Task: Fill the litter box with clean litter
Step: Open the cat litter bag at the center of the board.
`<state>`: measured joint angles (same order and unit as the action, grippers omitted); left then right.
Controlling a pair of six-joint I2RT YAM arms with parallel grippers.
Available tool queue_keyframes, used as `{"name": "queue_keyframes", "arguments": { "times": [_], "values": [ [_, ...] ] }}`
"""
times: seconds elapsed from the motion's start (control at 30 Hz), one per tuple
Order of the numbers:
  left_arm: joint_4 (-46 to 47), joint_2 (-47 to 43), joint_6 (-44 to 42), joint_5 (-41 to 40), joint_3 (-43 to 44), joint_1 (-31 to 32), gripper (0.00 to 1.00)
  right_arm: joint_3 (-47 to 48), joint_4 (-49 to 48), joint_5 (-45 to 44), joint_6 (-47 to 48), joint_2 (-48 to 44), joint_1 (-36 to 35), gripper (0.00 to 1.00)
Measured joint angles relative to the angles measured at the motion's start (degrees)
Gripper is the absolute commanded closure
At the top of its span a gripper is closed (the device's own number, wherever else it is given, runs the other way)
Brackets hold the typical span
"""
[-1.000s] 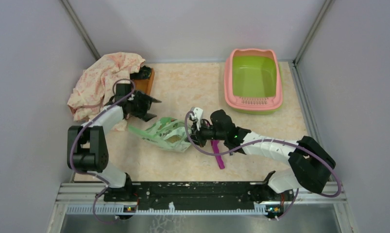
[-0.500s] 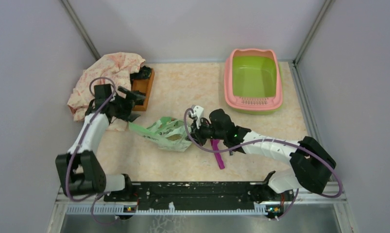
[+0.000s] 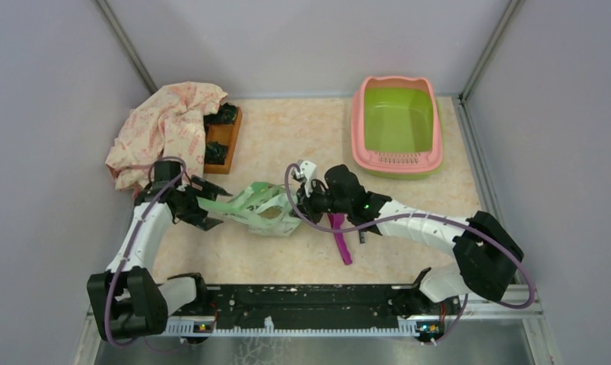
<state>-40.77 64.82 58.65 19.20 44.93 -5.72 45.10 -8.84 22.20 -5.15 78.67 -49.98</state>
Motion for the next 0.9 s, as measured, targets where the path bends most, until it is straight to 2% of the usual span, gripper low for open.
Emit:
{"name": "queue_keyframes", "arguments": {
  "times": [0.2, 0.4, 0.7, 0.9],
  "values": [
    [1.60, 1.20, 2.23, -0.28, -6.67, 0.04, 0.18, 1.95, 1.84, 0.44, -0.04, 0.72, 0.28, 1.00],
    [6.16, 7.56, 5.88, -0.52, -6.95, 2.86, 0.17, 1.95, 1.44, 0.96, -0.94, 0.72, 0.59, 1.00],
    [14.97, 21.92, 12.57, -2.93, 1.20, 11.19, 0.18, 1.31, -1.14, 0.72, -3.08, 0.68, 0.87, 1.00],
    [16.48, 28.81, 14.58, -3.58, 4.98, 13.99, 0.19, -1.60, -4.09, 0.15, -4.46, -0.63, 0.98, 1.00]
  ]
}}
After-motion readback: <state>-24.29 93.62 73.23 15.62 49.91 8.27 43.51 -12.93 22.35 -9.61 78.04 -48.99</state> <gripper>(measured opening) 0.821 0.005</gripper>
